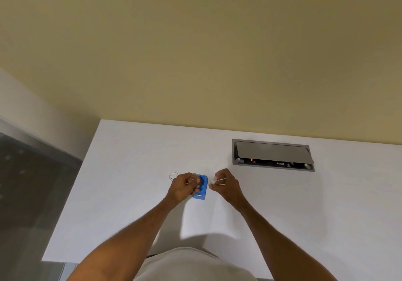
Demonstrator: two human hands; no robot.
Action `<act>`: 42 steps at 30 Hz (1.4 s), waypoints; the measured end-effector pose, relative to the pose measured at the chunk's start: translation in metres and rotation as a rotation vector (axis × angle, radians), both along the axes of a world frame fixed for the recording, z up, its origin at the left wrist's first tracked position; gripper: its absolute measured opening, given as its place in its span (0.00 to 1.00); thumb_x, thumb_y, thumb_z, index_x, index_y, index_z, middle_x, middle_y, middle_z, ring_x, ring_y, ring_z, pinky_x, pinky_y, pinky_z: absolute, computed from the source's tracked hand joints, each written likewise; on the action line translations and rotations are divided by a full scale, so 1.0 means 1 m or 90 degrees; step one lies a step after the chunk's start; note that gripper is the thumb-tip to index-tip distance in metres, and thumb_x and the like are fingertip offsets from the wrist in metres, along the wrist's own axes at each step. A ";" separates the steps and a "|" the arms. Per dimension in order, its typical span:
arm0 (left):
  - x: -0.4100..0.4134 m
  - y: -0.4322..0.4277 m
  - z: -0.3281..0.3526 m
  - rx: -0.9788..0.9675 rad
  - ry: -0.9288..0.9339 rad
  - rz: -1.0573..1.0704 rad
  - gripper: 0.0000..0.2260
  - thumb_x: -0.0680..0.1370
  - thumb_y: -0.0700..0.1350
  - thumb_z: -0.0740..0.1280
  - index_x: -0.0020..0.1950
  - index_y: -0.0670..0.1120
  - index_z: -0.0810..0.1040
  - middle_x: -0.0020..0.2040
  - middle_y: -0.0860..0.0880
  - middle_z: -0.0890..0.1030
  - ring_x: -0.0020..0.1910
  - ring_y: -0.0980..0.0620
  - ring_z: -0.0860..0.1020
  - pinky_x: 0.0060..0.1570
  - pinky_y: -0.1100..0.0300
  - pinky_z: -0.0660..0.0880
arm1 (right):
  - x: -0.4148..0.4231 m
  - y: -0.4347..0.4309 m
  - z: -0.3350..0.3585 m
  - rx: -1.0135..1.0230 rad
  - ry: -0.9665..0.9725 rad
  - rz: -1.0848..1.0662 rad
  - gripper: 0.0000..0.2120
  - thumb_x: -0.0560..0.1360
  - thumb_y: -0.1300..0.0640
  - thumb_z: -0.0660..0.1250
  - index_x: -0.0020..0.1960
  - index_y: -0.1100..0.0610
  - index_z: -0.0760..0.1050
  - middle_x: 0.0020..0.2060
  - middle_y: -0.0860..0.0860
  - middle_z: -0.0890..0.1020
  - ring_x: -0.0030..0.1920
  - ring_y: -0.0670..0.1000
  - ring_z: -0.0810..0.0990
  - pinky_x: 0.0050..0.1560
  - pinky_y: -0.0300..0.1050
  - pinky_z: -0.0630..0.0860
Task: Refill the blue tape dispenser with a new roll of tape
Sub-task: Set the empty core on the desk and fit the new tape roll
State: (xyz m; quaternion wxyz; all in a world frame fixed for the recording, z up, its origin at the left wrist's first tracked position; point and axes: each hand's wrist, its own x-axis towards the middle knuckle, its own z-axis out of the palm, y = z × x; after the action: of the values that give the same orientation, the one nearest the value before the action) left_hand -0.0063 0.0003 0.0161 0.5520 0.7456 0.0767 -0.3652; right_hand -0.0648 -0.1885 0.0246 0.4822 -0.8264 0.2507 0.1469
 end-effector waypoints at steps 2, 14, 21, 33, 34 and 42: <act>-0.001 0.000 0.002 0.002 -0.038 0.011 0.12 0.84 0.40 0.68 0.62 0.32 0.81 0.45 0.37 0.83 0.46 0.42 0.83 0.62 0.39 0.83 | 0.003 0.002 0.003 -0.017 -0.029 0.023 0.17 0.73 0.67 0.76 0.58 0.69 0.74 0.53 0.63 0.82 0.54 0.65 0.82 0.52 0.48 0.79; 0.008 0.007 0.023 0.059 -0.221 -0.051 0.09 0.83 0.38 0.67 0.59 0.41 0.86 0.55 0.45 0.89 0.57 0.44 0.86 0.65 0.49 0.81 | 0.012 0.024 0.012 0.004 -0.133 0.127 0.15 0.73 0.72 0.75 0.58 0.72 0.79 0.55 0.66 0.84 0.53 0.66 0.83 0.58 0.54 0.81; 0.005 0.001 0.021 0.125 -0.287 -0.101 0.09 0.84 0.42 0.68 0.61 0.41 0.83 0.59 0.46 0.87 0.58 0.45 0.83 0.64 0.48 0.80 | 0.013 0.025 0.016 0.031 -0.139 0.097 0.19 0.74 0.68 0.76 0.63 0.69 0.76 0.58 0.64 0.84 0.57 0.64 0.83 0.64 0.58 0.81; 0.007 0.001 0.026 0.169 -0.348 -0.130 0.08 0.85 0.44 0.66 0.60 0.44 0.83 0.55 0.49 0.88 0.55 0.49 0.85 0.61 0.49 0.81 | 0.014 0.026 0.017 0.048 -0.143 0.070 0.22 0.76 0.67 0.74 0.69 0.68 0.75 0.64 0.62 0.82 0.64 0.62 0.81 0.70 0.58 0.78; 0.007 0.001 0.027 0.172 -0.345 -0.131 0.08 0.85 0.44 0.66 0.60 0.45 0.83 0.55 0.50 0.88 0.56 0.49 0.85 0.62 0.49 0.81 | 0.014 0.027 0.017 0.054 -0.142 0.066 0.22 0.76 0.67 0.74 0.69 0.68 0.75 0.64 0.62 0.82 0.64 0.62 0.82 0.70 0.58 0.79; 0.007 0.000 0.026 0.185 -0.350 -0.160 0.08 0.84 0.44 0.66 0.60 0.45 0.83 0.57 0.49 0.86 0.57 0.49 0.84 0.62 0.52 0.81 | 0.011 0.027 0.017 0.057 -0.148 0.049 0.21 0.76 0.66 0.75 0.68 0.68 0.76 0.63 0.61 0.83 0.63 0.61 0.83 0.67 0.57 0.81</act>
State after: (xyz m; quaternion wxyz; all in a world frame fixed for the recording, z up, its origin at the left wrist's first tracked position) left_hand 0.0011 0.0002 0.0416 0.3909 0.8906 -0.1163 -0.2010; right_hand -0.0542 -0.1612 0.0421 0.5382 -0.8248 0.1542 0.0794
